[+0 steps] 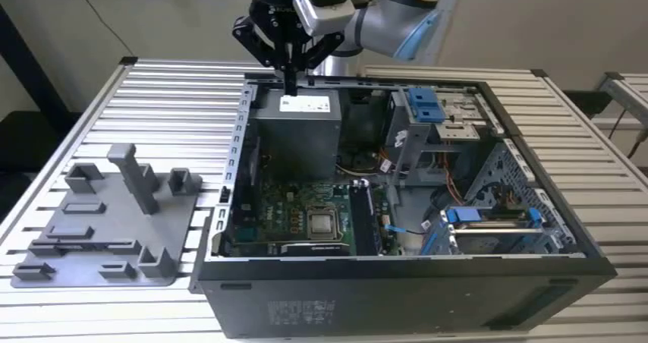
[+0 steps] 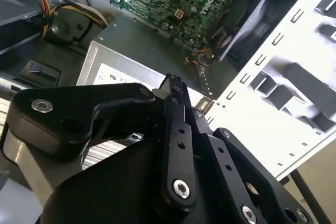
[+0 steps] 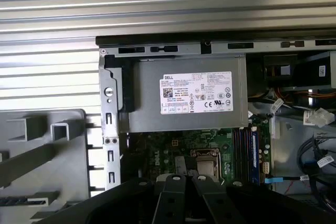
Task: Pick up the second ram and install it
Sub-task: 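Reach for the second ram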
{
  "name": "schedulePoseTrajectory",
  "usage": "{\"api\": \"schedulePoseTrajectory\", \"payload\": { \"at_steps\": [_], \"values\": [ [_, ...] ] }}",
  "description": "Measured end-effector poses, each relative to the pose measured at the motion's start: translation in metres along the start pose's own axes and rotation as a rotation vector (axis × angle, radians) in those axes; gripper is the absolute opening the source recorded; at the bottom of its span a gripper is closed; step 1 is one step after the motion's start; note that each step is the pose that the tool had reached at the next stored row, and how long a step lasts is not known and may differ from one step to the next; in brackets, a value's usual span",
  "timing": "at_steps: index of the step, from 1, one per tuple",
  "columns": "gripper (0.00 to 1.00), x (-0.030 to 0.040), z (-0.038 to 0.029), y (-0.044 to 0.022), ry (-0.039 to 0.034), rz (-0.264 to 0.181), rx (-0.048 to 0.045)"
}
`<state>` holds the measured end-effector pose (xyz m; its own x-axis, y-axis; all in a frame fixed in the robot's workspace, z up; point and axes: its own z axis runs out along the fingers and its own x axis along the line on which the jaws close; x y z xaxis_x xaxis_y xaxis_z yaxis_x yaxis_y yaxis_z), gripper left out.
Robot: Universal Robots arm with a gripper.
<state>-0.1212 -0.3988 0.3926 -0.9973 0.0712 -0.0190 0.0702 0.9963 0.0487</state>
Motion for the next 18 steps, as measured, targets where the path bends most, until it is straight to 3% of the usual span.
{"api": "schedulePoseTrajectory", "payload": {
  "at_steps": [8, 12, 18],
  "values": [
    [0.11, 0.0015, -0.0001, -0.0001, 0.0001, 0.0, 0.0],
    [0.11, 0.0097, -0.0002, -0.0007, 0.0, 0.0, 0.0],
    [0.11, 0.0277, -0.0006, -0.002, 0.0001, -0.001, -0.0004]
  ]
}}
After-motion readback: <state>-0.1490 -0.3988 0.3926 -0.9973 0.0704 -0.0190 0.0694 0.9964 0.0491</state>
